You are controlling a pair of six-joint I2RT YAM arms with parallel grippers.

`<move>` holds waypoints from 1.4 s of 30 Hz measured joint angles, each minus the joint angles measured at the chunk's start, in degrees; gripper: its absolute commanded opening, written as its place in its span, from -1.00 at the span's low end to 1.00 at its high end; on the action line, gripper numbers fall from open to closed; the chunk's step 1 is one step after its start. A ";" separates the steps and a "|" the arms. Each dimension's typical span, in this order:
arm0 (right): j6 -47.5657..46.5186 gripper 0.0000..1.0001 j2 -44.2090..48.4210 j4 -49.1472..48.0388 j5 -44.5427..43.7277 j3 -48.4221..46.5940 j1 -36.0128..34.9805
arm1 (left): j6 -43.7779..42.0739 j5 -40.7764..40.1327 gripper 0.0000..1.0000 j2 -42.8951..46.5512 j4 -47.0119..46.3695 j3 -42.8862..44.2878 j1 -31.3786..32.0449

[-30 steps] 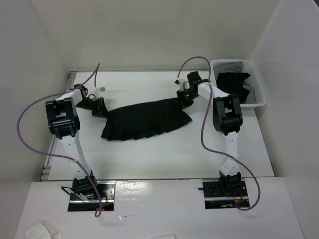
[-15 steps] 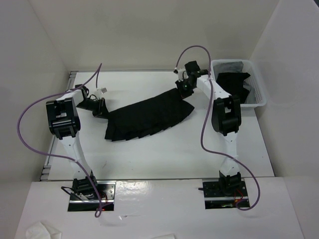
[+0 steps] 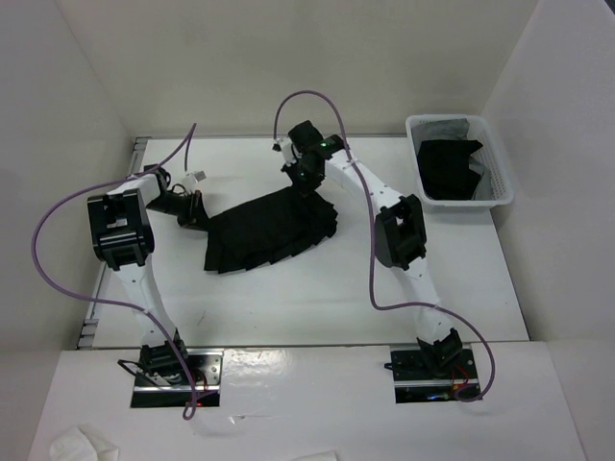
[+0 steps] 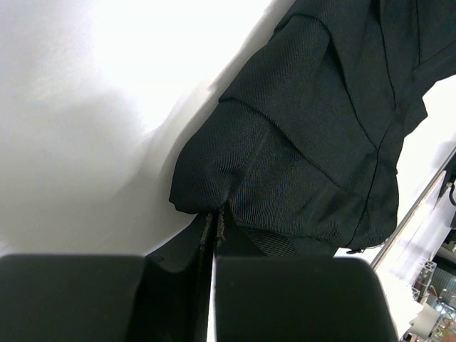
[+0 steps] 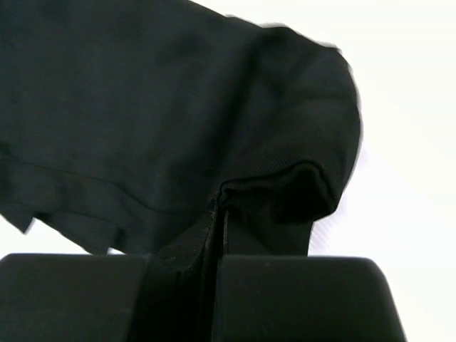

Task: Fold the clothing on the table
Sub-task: Fold the skirt

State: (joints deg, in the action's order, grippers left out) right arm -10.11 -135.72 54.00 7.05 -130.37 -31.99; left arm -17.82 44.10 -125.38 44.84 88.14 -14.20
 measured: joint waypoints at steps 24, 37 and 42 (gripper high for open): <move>-0.96 -1.00 -20.83 16.55 15.74 -45.55 -15.58 | -0.09 0.13 -1.00 1.97 -0.07 -3.41 -0.13; 1.77 -0.99 -25.86 12.92 21.44 -46.14 -15.87 | -0.11 0.15 -1.00 2.67 -0.13 -4.57 -0.13; 3.26 -0.96 -25.86 8.94 22.82 -46.31 -15.76 | -0.15 0.17 -1.00 3.04 -0.09 -5.27 -0.13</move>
State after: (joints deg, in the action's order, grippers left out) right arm -6.85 -161.58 62.94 29.87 -176.68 -47.75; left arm -17.98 44.27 -122.34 44.75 82.87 -14.33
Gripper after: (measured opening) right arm 0.012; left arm 0.010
